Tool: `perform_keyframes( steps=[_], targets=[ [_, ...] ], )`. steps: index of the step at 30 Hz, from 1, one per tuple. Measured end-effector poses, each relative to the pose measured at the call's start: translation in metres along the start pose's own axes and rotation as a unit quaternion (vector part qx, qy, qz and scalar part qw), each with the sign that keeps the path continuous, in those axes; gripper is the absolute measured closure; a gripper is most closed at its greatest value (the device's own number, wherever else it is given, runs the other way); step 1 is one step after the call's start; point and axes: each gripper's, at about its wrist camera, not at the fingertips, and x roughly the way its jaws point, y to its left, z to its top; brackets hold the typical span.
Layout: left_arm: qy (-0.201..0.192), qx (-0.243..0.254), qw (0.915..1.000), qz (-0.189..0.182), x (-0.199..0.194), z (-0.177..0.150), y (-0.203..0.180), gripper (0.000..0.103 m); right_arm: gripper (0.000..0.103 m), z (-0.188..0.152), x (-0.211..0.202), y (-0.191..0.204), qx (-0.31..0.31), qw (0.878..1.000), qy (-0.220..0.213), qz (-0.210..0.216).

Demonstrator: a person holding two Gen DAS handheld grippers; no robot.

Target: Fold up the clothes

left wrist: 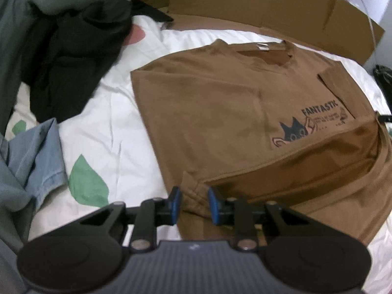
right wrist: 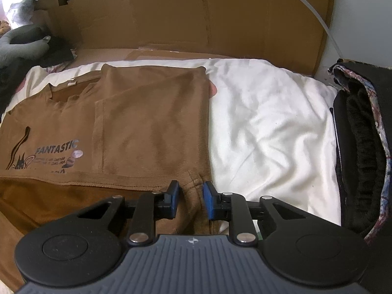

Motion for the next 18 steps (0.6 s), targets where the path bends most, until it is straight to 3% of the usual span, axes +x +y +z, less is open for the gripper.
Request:
perform_keyframes(
  steps=[9, 12, 13, 14, 18],
  targets=[
    [0.005, 0.018, 0.9998, 0.004, 0.006, -0.004, -0.006, 0.082, 0.074, 0.004, 0.006, 0.006, -0.028, 1.000, 0.006, -0.004],
    [0.004, 0.015, 0.9999, 0.008, 0.007, -0.005, -0.005, 0.089, 0.073, 0.004, 0.008, 0.013, -0.054, 0.998, 0.012, -0.008],
    [0.003, 0.011, 0.9999, 0.010, 0.006, -0.005, -0.004, 0.092, 0.079, 0.004, 0.009, 0.015, -0.062, 0.998, 0.015, -0.009],
    [0.001, 0.007, 0.9999, 0.011, 0.006, -0.005, -0.003, 0.093, 0.095, 0.004, 0.009, 0.016, -0.063, 0.998, 0.017, -0.010],
    [-0.014, -0.008, 0.9998, 0.011, -0.002, -0.007, 0.003, 0.094, 0.098, 0.006, 0.003, 0.012, -0.039, 0.999, 0.008, -0.021]
  ],
)
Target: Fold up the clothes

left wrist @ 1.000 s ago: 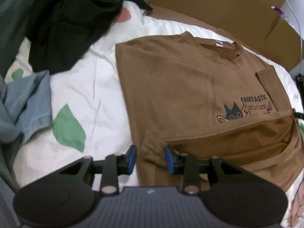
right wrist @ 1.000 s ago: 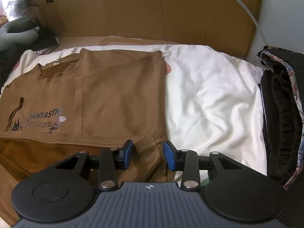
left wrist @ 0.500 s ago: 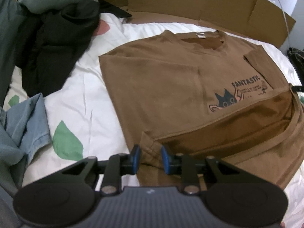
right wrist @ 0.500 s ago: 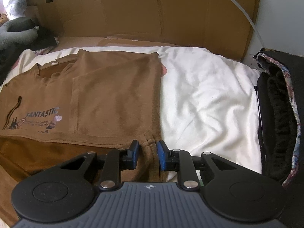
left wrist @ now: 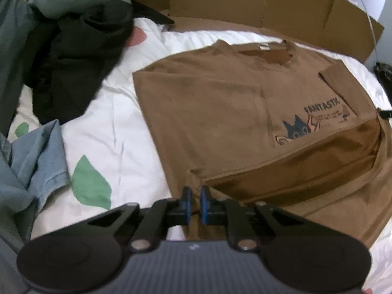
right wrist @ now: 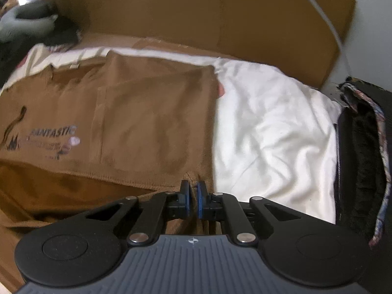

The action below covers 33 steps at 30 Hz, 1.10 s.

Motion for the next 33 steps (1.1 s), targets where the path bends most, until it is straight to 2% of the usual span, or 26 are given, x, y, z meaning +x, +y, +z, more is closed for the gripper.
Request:
perform_keyframes(
  steps=[5, 9, 11, 17, 20, 27, 30, 31, 33],
  targets=[
    [-0.003, -0.074, 0.9972, -0.013, -0.005, -0.003, 0.023, 0.095, 0.099, 0.000, -0.007, -0.015, 0.039, 0.999, -0.009, -0.006],
    [0.014, -0.158, 0.9867, -0.038, 0.004, -0.007, 0.047, 0.095, 0.099, -0.001, -0.006, -0.030, 0.086, 0.996, -0.006, -0.007],
    [0.019, -0.177, 0.9831, -0.045, 0.008, -0.008, 0.051, 0.095, 0.100, -0.003, -0.002, -0.034, 0.098, 0.995, 0.000, -0.005],
    [0.014, -0.153, 0.9872, -0.044, 0.004, -0.005, 0.046, 0.083, 0.097, -0.006, 0.004, -0.033, 0.098, 0.995, 0.001, 0.003],
    [0.000, -0.131, 0.9905, -0.042, -0.002, -0.005, 0.043, 0.083, 0.097, -0.006, 0.004, -0.036, 0.106, 0.994, -0.001, 0.011],
    [-0.011, -0.054, 0.9982, -0.021, 0.002, -0.004, 0.024, 0.083, 0.092, -0.005, 0.008, -0.035, 0.099, 0.995, -0.001, 0.014],
    [-0.011, -0.045, 0.9988, -0.012, 0.007, -0.003, 0.021, 0.083, 0.092, -0.004, 0.010, -0.033, 0.095, 0.995, -0.001, 0.015],
    [-0.011, -0.045, 0.9989, -0.011, 0.008, -0.003, 0.021, 0.090, 0.092, -0.003, 0.010, -0.032, 0.093, 0.996, -0.001, 0.015],
    [-0.016, -0.049, 0.9986, -0.011, 0.007, -0.003, 0.023, 0.094, 0.092, -0.003, 0.010, -0.031, 0.091, 0.996, -0.002, 0.017]
  ],
)
